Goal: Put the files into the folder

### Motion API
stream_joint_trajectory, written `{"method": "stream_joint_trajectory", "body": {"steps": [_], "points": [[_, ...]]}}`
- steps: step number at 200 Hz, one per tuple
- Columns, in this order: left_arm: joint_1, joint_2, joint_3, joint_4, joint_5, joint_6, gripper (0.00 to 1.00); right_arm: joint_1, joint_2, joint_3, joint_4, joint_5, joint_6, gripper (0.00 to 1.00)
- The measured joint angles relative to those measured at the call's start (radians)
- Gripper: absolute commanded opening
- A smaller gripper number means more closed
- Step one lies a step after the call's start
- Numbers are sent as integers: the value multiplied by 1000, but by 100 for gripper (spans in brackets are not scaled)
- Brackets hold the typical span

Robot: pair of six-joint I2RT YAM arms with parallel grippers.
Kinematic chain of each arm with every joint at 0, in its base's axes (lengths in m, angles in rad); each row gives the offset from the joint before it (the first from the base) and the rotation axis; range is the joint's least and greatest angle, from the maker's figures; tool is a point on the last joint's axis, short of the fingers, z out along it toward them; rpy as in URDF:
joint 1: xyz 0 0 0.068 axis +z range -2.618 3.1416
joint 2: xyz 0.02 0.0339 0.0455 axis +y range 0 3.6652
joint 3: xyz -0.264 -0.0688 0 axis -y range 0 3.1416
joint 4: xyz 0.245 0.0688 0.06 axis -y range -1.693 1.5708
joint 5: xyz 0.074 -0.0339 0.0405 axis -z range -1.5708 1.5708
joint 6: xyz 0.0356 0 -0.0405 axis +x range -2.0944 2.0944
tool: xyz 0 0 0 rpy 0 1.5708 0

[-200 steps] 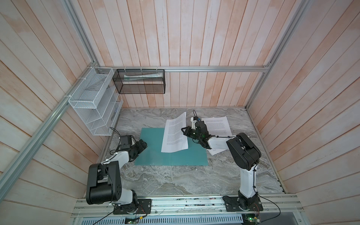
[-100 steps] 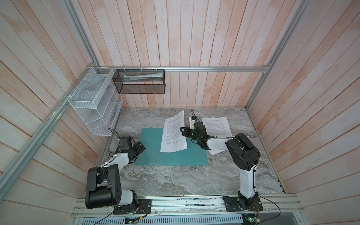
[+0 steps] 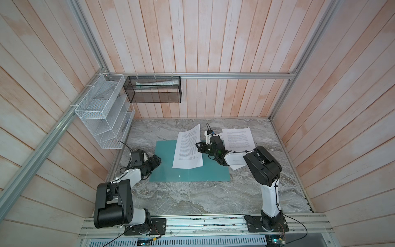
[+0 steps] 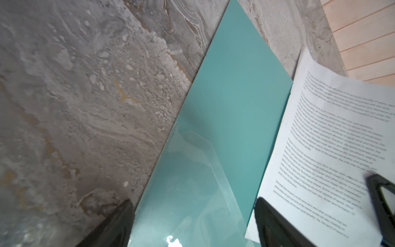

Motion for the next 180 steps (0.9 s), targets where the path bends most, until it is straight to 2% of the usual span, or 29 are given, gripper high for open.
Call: {"method": "stream_joint_trajectory", "body": {"steps": [180], "points": [[0, -1, -30, 60, 41, 0, 88, 92, 67, 57, 26, 8, 19, 0]]}}
